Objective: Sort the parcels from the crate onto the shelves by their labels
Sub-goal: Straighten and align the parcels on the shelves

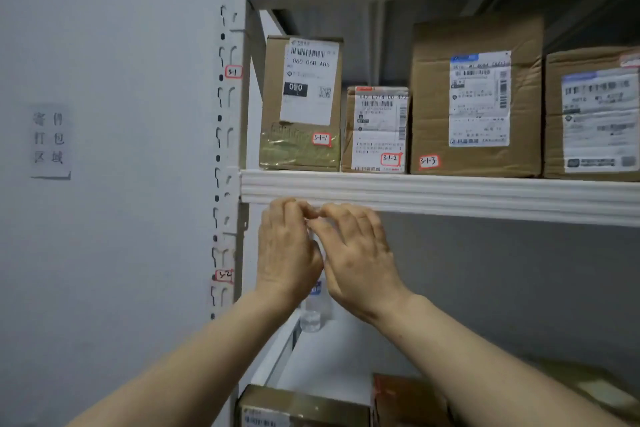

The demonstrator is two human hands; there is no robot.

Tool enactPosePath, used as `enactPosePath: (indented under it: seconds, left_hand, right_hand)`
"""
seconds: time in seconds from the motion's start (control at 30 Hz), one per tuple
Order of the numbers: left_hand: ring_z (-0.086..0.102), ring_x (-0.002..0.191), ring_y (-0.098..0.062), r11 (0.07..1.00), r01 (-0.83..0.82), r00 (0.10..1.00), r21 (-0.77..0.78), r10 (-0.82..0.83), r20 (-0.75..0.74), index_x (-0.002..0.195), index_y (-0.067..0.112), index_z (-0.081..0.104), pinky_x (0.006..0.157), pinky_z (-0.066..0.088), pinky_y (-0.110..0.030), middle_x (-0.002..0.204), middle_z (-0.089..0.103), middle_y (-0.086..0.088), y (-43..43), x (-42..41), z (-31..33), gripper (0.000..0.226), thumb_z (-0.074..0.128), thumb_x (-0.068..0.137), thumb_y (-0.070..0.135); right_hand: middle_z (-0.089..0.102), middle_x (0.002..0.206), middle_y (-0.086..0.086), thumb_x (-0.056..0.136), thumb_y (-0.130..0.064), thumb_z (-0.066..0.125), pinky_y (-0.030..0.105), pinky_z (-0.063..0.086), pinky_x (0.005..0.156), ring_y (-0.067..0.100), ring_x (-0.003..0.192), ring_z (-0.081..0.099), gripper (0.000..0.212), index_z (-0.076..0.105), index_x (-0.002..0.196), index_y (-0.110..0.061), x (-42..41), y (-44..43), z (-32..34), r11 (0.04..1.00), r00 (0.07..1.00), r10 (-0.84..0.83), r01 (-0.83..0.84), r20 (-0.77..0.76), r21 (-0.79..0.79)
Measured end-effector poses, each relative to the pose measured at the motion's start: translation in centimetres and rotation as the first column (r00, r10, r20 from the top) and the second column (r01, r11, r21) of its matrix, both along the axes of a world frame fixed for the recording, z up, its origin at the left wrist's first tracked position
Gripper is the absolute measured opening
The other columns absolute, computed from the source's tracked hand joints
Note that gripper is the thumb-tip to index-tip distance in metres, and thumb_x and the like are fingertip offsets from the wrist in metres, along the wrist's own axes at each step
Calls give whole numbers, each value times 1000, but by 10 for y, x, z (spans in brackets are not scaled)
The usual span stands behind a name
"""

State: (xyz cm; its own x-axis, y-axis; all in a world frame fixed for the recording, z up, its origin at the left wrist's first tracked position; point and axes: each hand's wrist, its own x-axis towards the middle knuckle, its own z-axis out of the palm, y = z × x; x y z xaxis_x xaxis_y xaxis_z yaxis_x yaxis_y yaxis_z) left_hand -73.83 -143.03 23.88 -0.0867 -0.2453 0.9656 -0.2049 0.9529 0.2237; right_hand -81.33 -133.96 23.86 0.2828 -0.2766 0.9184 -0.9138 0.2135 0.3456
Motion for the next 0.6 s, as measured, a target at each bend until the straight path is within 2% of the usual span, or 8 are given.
enactPosePath:
  seconds: [0.07,0.17,0.27,0.33,0.4,0.47,0.5,0.6]
  left_hand:
    - [38,89,-20,999,24,999,25,-24,28,91,5,55,77,33,-28,94,53,-15,5,-1,-26,20,51,72,1]
    - [41,98,-22,996,34,988,80,-46,146,100,4,56,85,36,-30,103,53,-16,11,7,-69,36,36,71,12]
    - [42,115,-28,972,-20,923,234,-72,378,121,6,52,100,35,-34,122,47,-14,15,20,-115,48,54,74,5]
    - [34,126,-27,957,-94,825,273,-78,559,136,11,41,107,28,-32,135,39,-11,14,29,-139,64,61,76,12]
    - [24,134,-26,958,-169,686,232,-54,725,146,17,28,112,22,-33,146,31,-7,10,33,-159,74,63,81,24]
    - [14,140,-28,963,-229,528,142,0,849,150,21,16,115,17,-35,153,22,-5,4,32,-175,79,60,87,36]
    - [10,143,-29,964,-246,461,103,23,887,151,22,11,116,15,-36,156,18,-5,1,31,-183,81,59,88,39]
    - [2,146,-27,965,-259,331,48,42,943,152,24,2,117,9,-38,159,8,-7,-2,27,-201,85,60,90,32]
  right_hand:
    - [62,111,12,72,-13,46,36,31,101,25,106,46,41,66,108,-10,1,10,-22,998,999,26,-28,28,63]
    - [63,107,12,70,-13,41,36,33,97,24,104,48,45,67,106,-9,-1,26,-65,982,989,18,-45,146,181]
    - [62,106,12,68,-22,42,33,33,91,25,101,51,47,65,107,-8,-5,41,-113,944,956,-101,5,277,329]
    - [60,108,14,69,-27,51,36,37,92,30,101,57,47,62,110,-8,-11,51,-141,909,910,-223,65,348,412]
    - [54,124,17,74,-28,64,44,37,101,36,115,53,55,55,123,-7,-17,62,-159,849,844,-353,108,405,516]
    - [33,147,14,84,-33,65,41,15,116,31,137,30,70,34,142,-10,-25,73,-169,759,785,-476,140,395,636]
    - [21,154,10,86,-37,63,36,3,118,26,143,18,78,22,147,-12,-31,76,-175,719,762,-523,154,382,678]
    - [6,159,6,84,-38,67,31,-12,112,22,147,4,94,6,151,-14,-40,81,-190,647,701,-608,165,372,745]
